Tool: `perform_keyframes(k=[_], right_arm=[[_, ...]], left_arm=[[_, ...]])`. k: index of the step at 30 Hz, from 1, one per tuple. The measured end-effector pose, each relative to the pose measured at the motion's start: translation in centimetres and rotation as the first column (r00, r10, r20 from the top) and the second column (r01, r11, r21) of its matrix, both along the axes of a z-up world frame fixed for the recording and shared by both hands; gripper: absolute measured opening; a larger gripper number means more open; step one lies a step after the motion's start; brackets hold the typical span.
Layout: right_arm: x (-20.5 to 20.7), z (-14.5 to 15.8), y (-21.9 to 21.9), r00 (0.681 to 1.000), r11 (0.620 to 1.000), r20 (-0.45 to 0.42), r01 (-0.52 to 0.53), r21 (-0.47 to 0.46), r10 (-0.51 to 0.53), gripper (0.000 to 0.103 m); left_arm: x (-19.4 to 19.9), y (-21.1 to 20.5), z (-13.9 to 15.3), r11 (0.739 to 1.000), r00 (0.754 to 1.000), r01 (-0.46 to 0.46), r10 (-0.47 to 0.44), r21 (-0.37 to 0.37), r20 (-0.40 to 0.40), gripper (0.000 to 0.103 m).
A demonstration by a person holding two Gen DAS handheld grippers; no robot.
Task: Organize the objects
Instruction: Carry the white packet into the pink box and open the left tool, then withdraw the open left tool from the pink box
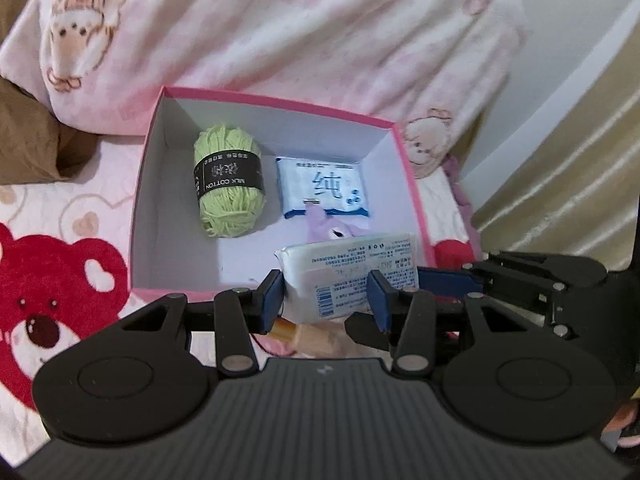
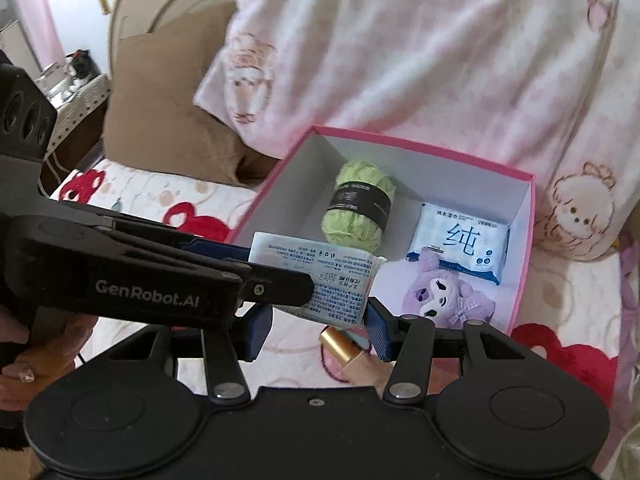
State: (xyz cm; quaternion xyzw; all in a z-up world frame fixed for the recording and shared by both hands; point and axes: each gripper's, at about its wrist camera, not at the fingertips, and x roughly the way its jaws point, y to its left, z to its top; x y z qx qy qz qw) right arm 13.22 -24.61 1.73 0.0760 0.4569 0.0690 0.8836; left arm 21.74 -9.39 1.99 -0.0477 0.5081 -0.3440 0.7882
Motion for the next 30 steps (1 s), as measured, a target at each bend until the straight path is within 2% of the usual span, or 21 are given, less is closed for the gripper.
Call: perform_keyframes(k=[3, 8, 10, 19, 23, 26, 28, 30], right_arm=[[2.2, -2.1, -0.7, 0.998, 0.999, -0.054, 0.035, 0.035, -0.033, 0.056], [6.2, -5.9, -0.5, 0.988, 0.996, -0.143, 0.072, 0.051, -0.065, 0.056], [7.3, -7.4, -0.7, 0.98, 0.993, -0.183, 0.096, 0.067, -0.082, 0.056], [8.1, -10.8, -2.0, 0.964, 0.983, -0.26, 0.103, 0.15, -0.062, 0.055], [8.5, -12.0, -2.4, 0.958, 0.978, -0.281, 0.111, 0.176, -0.058, 0.055], [9.0, -12.7, -2.3, 0.957, 0.978, -0.287, 0.1, 0.186, -0.043, 0.056], [9.1, -12.6, -2.1, 0.962, 0.984, -0.269, 0.087, 0.157, -0.043, 0.057], [8.9, -12.3, -2.2, 0.968, 0.987, -0.246, 0.073, 0.142, -0.036, 0.058]], left_arm=[[2.1, -1.1, -2.2, 1.0, 0.999, -0.007, 0.008, 0.007, -0.039, 0.044], [5.2, -2.1, -5.9, 0.998, 0.997, -0.064, 0.063, -0.013, -0.042, 0.042], [6.3, -2.1, -7.2, 0.996, 0.993, -0.087, 0.085, -0.021, -0.085, 0.042], [7.7, -2.6, -10.6, 0.995, 0.98, -0.097, 0.102, 0.036, -0.171, 0.042], [8.0, -3.2, -11.3, 0.992, 0.979, -0.104, 0.116, 0.077, -0.17, 0.042], [8.1, -3.5, -11.7, 0.984, 0.98, -0.123, 0.14, 0.128, -0.14, 0.042], [8.0, -3.4, -11.6, 0.978, 0.981, -0.141, 0.159, 0.154, -0.112, 0.05], [7.8, -3.1, -11.3, 0.976, 0.981, -0.152, 0.169, 0.155, -0.1, 0.051]])
